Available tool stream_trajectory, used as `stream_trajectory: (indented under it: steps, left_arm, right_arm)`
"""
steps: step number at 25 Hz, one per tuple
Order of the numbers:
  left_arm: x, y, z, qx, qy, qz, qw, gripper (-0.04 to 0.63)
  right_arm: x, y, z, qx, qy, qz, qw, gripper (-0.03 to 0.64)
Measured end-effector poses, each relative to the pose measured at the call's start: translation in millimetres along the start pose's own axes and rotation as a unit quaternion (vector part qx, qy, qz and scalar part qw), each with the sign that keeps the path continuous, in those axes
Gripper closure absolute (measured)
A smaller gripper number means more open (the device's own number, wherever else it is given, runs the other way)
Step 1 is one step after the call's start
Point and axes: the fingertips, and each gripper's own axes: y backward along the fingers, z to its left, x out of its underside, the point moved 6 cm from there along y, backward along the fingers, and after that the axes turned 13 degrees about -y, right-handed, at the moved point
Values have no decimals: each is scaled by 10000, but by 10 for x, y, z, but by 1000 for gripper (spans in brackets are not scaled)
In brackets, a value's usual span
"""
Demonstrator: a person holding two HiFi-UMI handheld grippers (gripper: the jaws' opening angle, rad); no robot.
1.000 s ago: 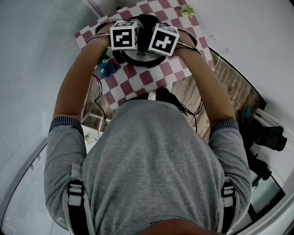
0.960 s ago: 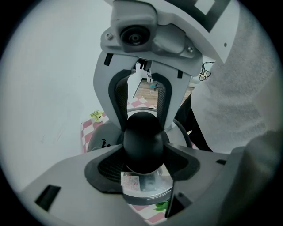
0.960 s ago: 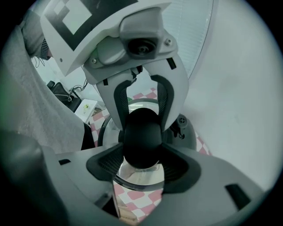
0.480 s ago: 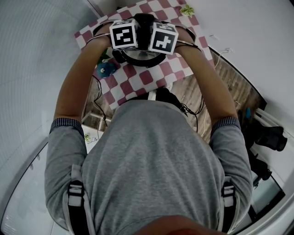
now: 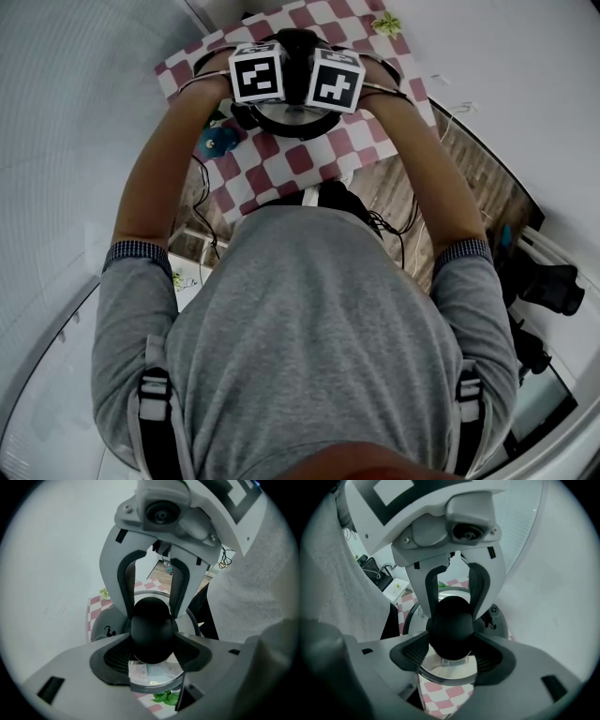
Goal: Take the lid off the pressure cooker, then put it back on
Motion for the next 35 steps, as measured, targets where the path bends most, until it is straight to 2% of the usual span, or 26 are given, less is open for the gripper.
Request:
stream_trajectory:
  steps: [3, 9, 13, 16, 19, 24, 30, 35]
  left_arm:
    - [2, -14, 0, -44, 71, -78, 9999, 295]
    - [28, -2, 7, -131, 215, -283, 9993, 295]
    - [37, -18, 19, -114, 336, -126, 9993, 295]
    - [54, -29, 3, -27, 616, 57, 9981, 295]
    - [52, -30, 4, -40, 815, 10, 9967, 295]
    - [44, -41, 4, -43, 944, -65, 9955, 294]
    - [44, -21, 42, -265, 1176, -20, 9927, 293]
    - [44, -58, 21, -288, 1526, 34, 9879, 293]
  right_arm:
    - [19, -66, -40, 103, 145, 17, 9998, 331]
    - [4, -69, -50, -39, 284, 83, 9996, 328]
    - [-3, -76, -55, -117, 474, 105, 9988, 328]
    - [0, -94, -70, -161, 660, 145, 9976, 328]
    - [-7, -98, -88, -278, 788, 190, 9963, 328]
    - [-21, -101, -91, -437, 981, 221, 9940, 324]
    - [-49, -118, -111, -599, 1339, 302, 9887, 318]
    - [-48, -123, -120, -757, 1688, 399, 9819, 314]
